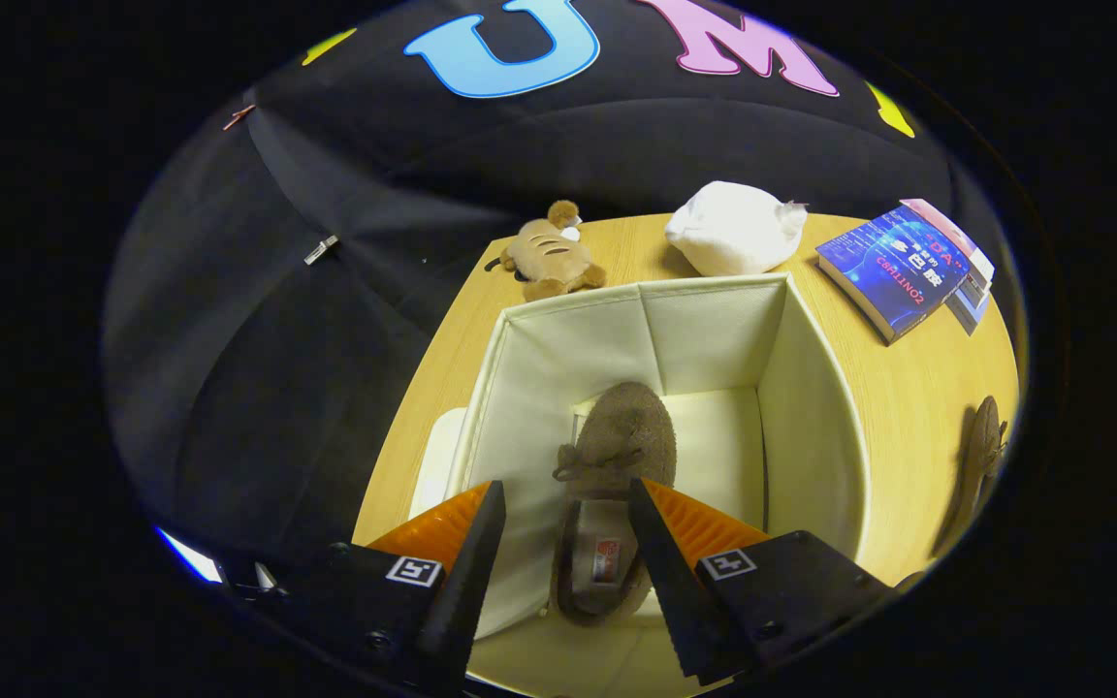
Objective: Open the storage box then place both shoes into the box .Put the left shoe in first, then the right shoe, with the right side of both shoes facing outward in a uniform manner.
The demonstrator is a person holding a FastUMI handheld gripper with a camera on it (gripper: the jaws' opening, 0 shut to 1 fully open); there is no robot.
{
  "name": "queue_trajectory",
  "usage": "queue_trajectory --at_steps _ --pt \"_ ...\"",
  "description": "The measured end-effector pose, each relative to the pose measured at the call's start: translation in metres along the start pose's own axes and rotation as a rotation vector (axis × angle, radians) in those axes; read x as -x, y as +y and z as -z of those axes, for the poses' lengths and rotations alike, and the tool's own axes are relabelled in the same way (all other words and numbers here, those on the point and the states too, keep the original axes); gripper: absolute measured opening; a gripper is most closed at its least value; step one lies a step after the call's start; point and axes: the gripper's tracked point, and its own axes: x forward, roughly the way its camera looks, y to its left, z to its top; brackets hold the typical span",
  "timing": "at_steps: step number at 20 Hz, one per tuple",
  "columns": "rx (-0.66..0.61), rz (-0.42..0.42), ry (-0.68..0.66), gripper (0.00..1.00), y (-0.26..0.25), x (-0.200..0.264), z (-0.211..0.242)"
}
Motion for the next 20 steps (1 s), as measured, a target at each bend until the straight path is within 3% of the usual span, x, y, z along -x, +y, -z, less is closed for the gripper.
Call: queue_trajectory --at_steps 3,10,15,20 --pt "0.018 -0.018 -0.059 0.87 -0.005 0.025 -0.022" --pt "0.117 -0.008 -0.198 0.87 -0.065 0.105 -0.073" --pt "0.23 0.113 -0.242 0.87 -0.162 0.157 -0.07" --pt "0.206 0.268 -0.218 0.91 -0.275 0.202 -0.039"
